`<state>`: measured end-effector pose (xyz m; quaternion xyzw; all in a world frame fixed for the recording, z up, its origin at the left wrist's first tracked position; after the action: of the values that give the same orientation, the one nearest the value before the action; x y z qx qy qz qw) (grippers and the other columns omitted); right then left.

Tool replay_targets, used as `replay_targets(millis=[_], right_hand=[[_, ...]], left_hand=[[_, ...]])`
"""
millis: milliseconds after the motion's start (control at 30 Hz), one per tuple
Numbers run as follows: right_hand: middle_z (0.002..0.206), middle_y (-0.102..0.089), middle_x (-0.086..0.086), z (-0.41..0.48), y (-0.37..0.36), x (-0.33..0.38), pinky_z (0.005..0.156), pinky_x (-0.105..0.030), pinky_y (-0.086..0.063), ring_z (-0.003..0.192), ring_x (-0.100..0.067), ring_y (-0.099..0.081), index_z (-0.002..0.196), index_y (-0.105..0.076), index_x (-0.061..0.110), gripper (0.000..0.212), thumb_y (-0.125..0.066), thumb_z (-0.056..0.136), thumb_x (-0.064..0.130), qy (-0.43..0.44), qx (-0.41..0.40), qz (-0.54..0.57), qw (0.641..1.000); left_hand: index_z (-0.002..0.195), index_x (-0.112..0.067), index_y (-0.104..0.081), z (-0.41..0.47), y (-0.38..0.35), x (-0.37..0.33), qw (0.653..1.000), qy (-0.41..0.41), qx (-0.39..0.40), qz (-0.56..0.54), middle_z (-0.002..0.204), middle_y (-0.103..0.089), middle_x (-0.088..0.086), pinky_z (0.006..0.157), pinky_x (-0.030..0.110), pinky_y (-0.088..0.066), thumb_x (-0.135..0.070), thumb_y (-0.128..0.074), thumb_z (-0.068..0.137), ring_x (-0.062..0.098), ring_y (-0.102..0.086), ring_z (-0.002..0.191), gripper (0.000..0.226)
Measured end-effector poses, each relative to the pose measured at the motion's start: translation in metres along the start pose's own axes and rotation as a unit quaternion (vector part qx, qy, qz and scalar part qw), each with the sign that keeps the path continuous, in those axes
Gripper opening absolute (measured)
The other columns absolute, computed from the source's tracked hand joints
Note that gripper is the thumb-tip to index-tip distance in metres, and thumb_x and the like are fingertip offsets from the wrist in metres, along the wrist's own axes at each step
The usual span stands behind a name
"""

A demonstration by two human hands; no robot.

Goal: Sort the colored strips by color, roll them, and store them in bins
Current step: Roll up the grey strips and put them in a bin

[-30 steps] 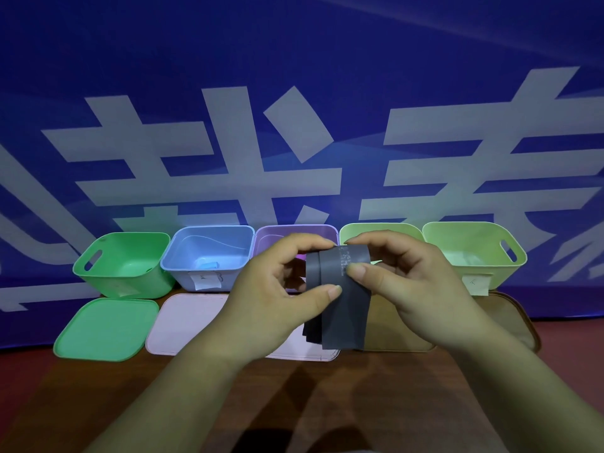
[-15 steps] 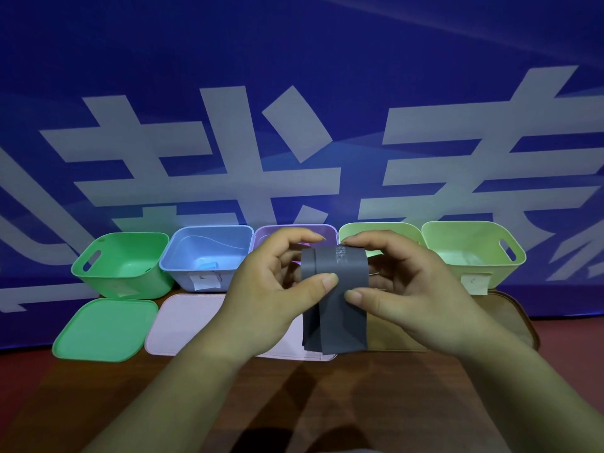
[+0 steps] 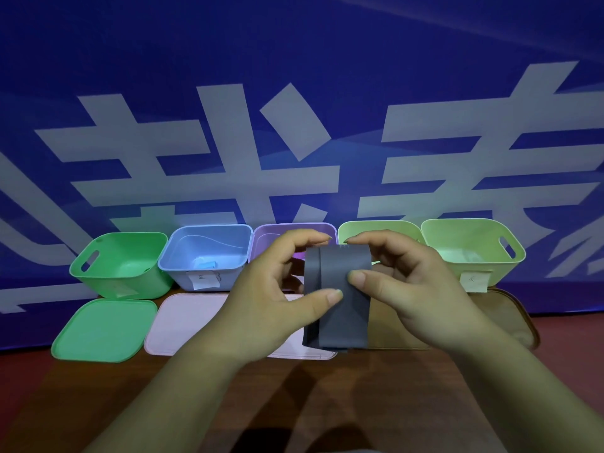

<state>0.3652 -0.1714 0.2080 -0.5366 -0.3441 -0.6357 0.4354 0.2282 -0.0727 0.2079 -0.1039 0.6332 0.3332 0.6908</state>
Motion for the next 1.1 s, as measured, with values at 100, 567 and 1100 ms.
replay_targets(millis=[100,567,1100], right_hand=[[0.097,-0.072,-0.008,0.002,0.0,-0.002,0.07,-0.027,-0.054,0.083,-0.014,-0.067,0.105,-0.068,0.015,0.03,-0.07,0.076,0.015,-0.025,-0.013,0.005,1.0],[0.113,-0.067,-0.006,0.009,-0.002,0.001,0.079,-0.042,-0.058,0.09,-0.035,-0.067,0.114,-0.067,0.023,0.036,-0.071,0.078,0.029,-0.035,-0.014,-0.015,0.999],[0.114,-0.062,-0.009,0.006,-0.013,0.007,0.08,-0.033,-0.056,0.096,-0.026,-0.066,0.115,-0.065,0.024,0.047,-0.078,0.074,0.007,0.032,0.039,-0.011,0.999]], left_hand=[[0.126,-0.039,-0.056,-0.001,0.001,-0.001,0.999,-0.016,0.007,0.03,0.118,-0.065,-0.008,0.092,0.049,-0.056,-0.028,-0.08,0.074,0.029,-0.064,0.109,0.059],[0.116,-0.036,-0.065,0.002,0.008,0.0,0.996,-0.018,-0.046,-0.069,0.115,-0.068,0.0,0.089,0.06,-0.054,-0.028,-0.081,0.068,0.03,-0.067,0.104,0.051],[0.114,-0.037,-0.066,0.002,0.013,0.002,0.995,0.003,-0.055,-0.082,0.111,-0.072,0.0,0.084,0.033,-0.055,-0.04,-0.075,0.071,0.022,-0.069,0.105,0.044]])
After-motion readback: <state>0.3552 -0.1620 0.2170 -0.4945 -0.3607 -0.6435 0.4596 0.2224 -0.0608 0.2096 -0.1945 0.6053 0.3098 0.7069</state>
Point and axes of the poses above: each hand's wrist, its own z-axis towards the middle knuckle, its own y-axis out of the back of the hand, x = y × z, the point moved 7 cm from there along z, towards the middle knuckle
